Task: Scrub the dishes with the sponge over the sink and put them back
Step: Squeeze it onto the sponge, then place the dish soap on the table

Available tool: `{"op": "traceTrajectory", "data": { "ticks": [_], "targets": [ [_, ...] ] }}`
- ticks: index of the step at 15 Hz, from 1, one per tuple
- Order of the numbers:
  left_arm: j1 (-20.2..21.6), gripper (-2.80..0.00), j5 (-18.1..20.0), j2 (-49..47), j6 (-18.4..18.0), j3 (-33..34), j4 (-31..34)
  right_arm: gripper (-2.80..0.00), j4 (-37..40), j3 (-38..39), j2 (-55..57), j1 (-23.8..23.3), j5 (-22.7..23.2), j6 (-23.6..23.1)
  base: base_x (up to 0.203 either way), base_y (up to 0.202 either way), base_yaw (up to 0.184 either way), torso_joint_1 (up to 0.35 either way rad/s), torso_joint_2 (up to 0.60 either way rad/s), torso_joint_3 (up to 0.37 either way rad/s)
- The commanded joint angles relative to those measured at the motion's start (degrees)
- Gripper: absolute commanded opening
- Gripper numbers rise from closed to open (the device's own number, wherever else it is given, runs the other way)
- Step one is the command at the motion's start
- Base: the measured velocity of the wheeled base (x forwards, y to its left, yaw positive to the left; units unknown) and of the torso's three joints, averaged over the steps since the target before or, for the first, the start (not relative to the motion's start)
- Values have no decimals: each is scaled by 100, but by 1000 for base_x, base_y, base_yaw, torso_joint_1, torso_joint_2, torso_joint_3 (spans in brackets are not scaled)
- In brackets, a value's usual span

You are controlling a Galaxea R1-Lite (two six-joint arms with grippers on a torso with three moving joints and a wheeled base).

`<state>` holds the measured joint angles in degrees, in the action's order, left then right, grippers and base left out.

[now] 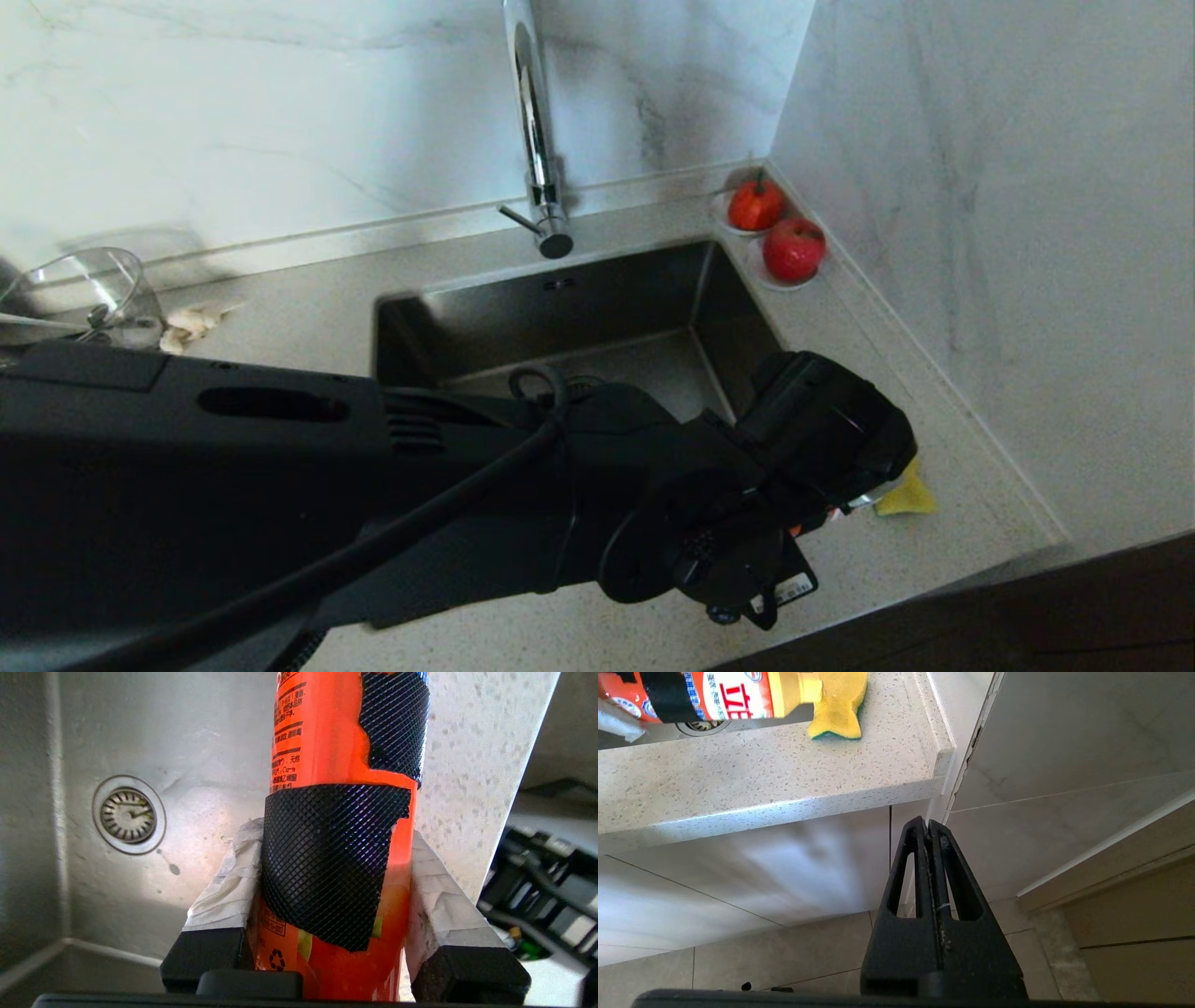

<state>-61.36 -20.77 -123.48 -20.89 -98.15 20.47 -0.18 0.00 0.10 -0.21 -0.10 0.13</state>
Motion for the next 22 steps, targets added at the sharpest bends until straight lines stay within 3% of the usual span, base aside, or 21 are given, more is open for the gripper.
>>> {"op": "traceTrajectory", "data": {
  "ticks": [1, 8, 17, 22],
  "targets": [
    [1, -280, 1, -10, 206, -144, -1, -280, 0, 0, 8, 3, 1, 2, 0, 0, 0, 0, 0, 0],
    [1, -280, 234, -27, 838, -222, -392, -280, -8, 0, 8, 3, 1, 4, 0, 0, 0, 0, 0, 0],
    [-8, -280, 268, -28, 1719, -309, -813, -280, 1, 0, 8, 3, 1, 4, 0, 0, 0, 0, 0, 0],
    [-8, -280, 238, 135, 1918, -295, -1295, -280, 1, 0, 8, 3, 1, -1, 0, 0, 0, 0, 0, 0]
  ]
}}
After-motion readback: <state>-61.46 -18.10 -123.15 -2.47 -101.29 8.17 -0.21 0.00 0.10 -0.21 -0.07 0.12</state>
